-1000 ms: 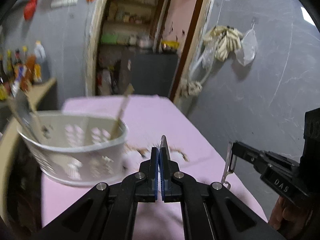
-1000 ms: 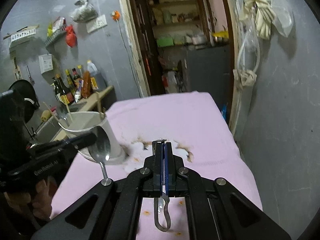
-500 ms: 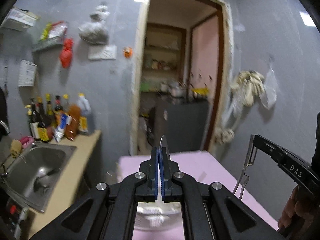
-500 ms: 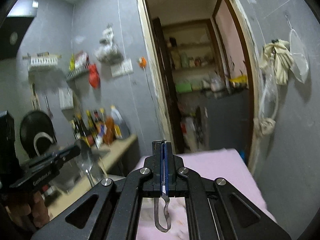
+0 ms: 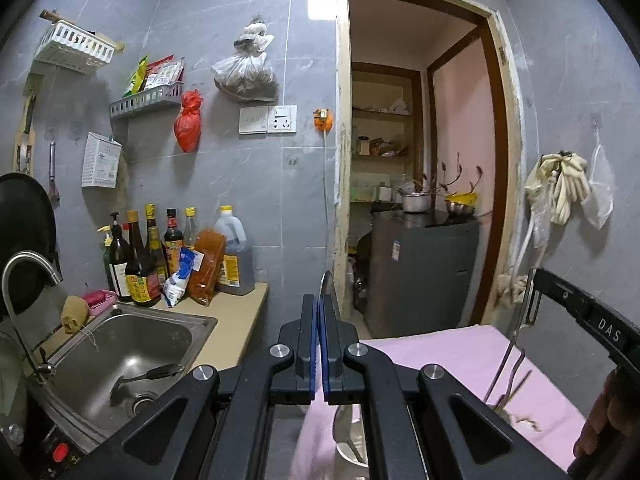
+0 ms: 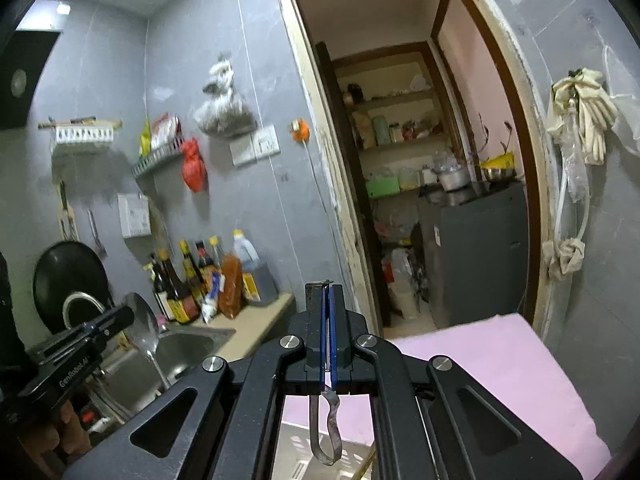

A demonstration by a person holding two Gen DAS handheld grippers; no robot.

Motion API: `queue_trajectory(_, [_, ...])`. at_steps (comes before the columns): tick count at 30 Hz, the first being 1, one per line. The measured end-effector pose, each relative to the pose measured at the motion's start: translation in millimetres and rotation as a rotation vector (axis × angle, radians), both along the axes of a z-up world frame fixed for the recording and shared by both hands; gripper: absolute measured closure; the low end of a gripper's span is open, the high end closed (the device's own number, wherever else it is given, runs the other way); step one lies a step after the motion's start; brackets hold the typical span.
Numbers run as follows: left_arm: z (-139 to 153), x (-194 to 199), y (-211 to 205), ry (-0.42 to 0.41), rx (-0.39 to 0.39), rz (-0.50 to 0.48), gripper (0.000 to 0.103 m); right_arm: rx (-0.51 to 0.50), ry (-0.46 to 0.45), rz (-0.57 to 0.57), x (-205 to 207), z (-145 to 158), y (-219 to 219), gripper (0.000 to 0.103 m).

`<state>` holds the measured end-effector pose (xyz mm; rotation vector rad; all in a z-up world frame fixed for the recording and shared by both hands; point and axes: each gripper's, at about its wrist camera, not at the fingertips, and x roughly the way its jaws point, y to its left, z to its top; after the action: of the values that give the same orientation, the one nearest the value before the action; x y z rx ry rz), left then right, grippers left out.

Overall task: Organize utensils
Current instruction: 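Lift the spoon and fork up over the white caddy, then open both tools to release the spoon and fork into the caddy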

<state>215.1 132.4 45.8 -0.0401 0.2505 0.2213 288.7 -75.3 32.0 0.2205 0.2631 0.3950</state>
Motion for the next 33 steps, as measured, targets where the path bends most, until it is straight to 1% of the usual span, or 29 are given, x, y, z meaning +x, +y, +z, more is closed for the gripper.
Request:
queue_trajectory(6, [-12.9,10.6,-13.3,-0.013,0.100,0.022,0.101,-0.041,0.031,0.014,12.4,-21.0,6.5,0.101])
queue_trajectory(12, [-27.6,10.6,-36.2,-0.039,0.188,-0.003,0.101,-0.047,0.059,0.016,16.2,-38.8,4.6,0.101])
queue_trajectory(16, [-41.6,8.3,-50.7,-0.043,0.251,-0.015,0.101,-0.048,0.094,0.044,17.9,-47.6,5.1,0.101])
queue_trajectory(18, [-48.6,5.8,-56.1,-0.033,0.275,-0.019,0.101,-0.048,0.115,0.062,17.2,-52.2,5.3,0.101])
queue_trajectory(20, [-51.7,5.3,-56.7,-0.008,0.273,-0.036,0.101,-0.052,0.135,0.077,14.9,-57.0,5.3,0.101])
queue_trajectory(21, [-52.4,3.7,-56.6,0.003,0.264,-0.044,0.100,-0.054,0.141,0.080,14.2,-58.6,5.5,0.101])
queue_trajectory(23, [-52.4,1.3,-52.6,0.031,0.214,-0.076,0.098,-0.047,0.166,0.096,10.6,-63.4,2.7,0.100])
queue_trajectory(27, [-51.8,-0.4,-37.1,0.102,0.072,-0.113,0.097,-0.050,0.196,0.115,3.1,-69.4,-1.5,0.098])
queue_trajectory(30, [-51.9,-2.2,-25.3,0.135,-0.026,-0.130,0.097,-0.047,0.205,0.122,-2.2,-69.0,-6.8,0.098])
queue_trajectory(31, [-51.8,-2.4,-20.6,0.149,-0.070,-0.141,0.097,-0.045,0.209,0.127,-3.7,-68.1,-9.0,0.098])
queue_trajectory(33, [-48.7,-3.0,-12.9,0.164,-0.141,-0.151,0.096,-0.035,0.212,0.130,-7.0,-64.4,-13.6,0.095])
